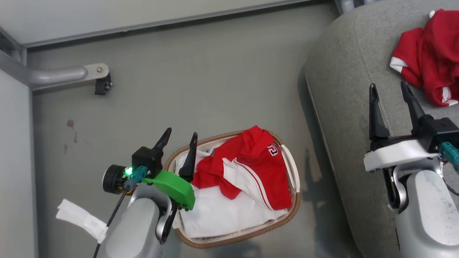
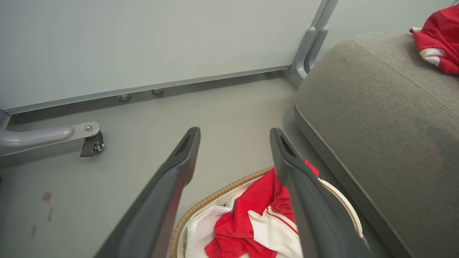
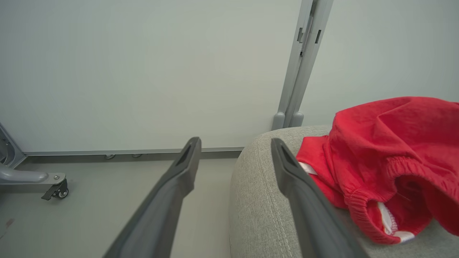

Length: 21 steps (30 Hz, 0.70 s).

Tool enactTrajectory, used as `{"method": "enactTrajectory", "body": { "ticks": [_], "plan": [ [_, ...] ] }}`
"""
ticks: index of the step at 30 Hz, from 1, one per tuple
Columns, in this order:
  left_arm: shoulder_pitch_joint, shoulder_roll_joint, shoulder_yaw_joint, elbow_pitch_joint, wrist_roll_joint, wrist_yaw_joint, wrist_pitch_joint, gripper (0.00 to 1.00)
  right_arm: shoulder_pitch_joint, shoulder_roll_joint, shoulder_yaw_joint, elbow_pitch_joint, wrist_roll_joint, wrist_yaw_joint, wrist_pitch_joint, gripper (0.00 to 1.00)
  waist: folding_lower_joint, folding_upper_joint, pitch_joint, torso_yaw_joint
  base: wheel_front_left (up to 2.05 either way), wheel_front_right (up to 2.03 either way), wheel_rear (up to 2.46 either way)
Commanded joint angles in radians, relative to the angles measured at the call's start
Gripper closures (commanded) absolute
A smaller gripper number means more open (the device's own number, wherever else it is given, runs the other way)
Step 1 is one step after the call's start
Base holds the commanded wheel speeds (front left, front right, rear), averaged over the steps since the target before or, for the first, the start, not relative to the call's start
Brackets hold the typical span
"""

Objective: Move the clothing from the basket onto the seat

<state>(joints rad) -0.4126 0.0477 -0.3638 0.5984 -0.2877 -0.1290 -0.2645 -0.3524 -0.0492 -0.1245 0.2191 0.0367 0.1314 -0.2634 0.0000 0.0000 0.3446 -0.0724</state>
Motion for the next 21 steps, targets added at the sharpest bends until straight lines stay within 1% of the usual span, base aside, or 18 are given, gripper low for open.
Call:
{"method": "enactTrajectory", "body": {
  "ticks": [1,14,21],
  "plan": [
    [-0.041,0.007,-0.017,0.024,0.009,-0.002,0.000,0.00,-0.027,-0.003,0.006,-0.011,0.014,-0.001,-0.002,0.00,0.0000,0.0000,0.134,-0.084,0.00,0.00,0.00],
    [-0.234,0.061,-0.254,0.245,-0.053,-0.003,0.000,0.00,-0.135,-0.002,0.092,-0.064,0.113,-0.001,-0.002,0.00,0.0000,0.0000,0.345,-0.230,0.00,0.00,0.00],
    [-0.304,0.077,-0.344,0.309,-0.091,-0.003,0.000,0.00,-0.164,-0.002,0.121,-0.080,0.156,-0.001,-0.002,0.00,0.0000,0.0000,0.417,-0.275,0.00,0.00,0.00]
  ]
}}
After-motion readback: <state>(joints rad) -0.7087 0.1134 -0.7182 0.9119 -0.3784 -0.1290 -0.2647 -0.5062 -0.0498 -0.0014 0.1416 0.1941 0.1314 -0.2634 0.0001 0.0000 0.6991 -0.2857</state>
